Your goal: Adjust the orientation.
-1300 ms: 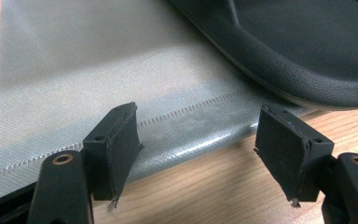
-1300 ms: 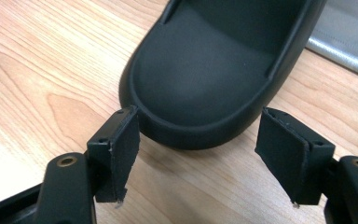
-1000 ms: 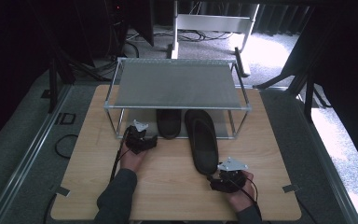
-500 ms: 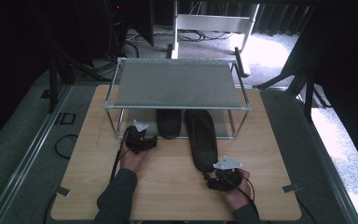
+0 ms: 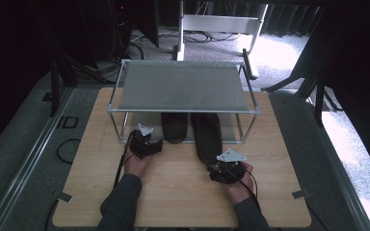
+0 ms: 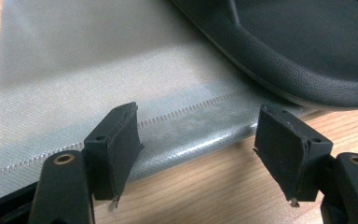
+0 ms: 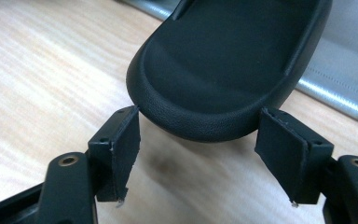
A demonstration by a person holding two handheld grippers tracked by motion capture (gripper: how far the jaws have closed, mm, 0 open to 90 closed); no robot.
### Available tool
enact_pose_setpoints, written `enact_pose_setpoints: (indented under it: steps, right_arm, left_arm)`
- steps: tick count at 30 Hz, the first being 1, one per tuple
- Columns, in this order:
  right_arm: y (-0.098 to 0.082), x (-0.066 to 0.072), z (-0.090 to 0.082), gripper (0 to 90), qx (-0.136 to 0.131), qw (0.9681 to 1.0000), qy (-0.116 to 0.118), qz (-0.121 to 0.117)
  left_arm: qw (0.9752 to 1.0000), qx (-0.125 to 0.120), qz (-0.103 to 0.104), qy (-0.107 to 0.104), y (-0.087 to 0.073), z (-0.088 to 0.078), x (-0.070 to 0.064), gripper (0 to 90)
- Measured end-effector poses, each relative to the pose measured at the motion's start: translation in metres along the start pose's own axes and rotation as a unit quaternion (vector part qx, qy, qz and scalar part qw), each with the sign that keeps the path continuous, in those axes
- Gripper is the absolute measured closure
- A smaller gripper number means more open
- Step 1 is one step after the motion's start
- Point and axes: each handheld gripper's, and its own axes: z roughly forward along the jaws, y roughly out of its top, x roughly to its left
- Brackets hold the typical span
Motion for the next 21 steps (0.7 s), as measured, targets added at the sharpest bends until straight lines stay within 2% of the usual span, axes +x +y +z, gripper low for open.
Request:
enact_pose_setpoints:
  steps: [3,21]
  right_arm:
    - [0.004,-0.002,0.005,30.8,-0.003,1.0000,-0.001,0.006]
    - [0.024,-0.011,0.032,33.5,-0.004,0.9998,-0.017,-0.002]
  left_arm:
    - [1.0000,0.000,-0.001,-0.001,0.000,0.000,0.000,31.2]
    - [1.0000,-0.001,-0.003,-0.001,0.000,0.000,0.001,31.4]
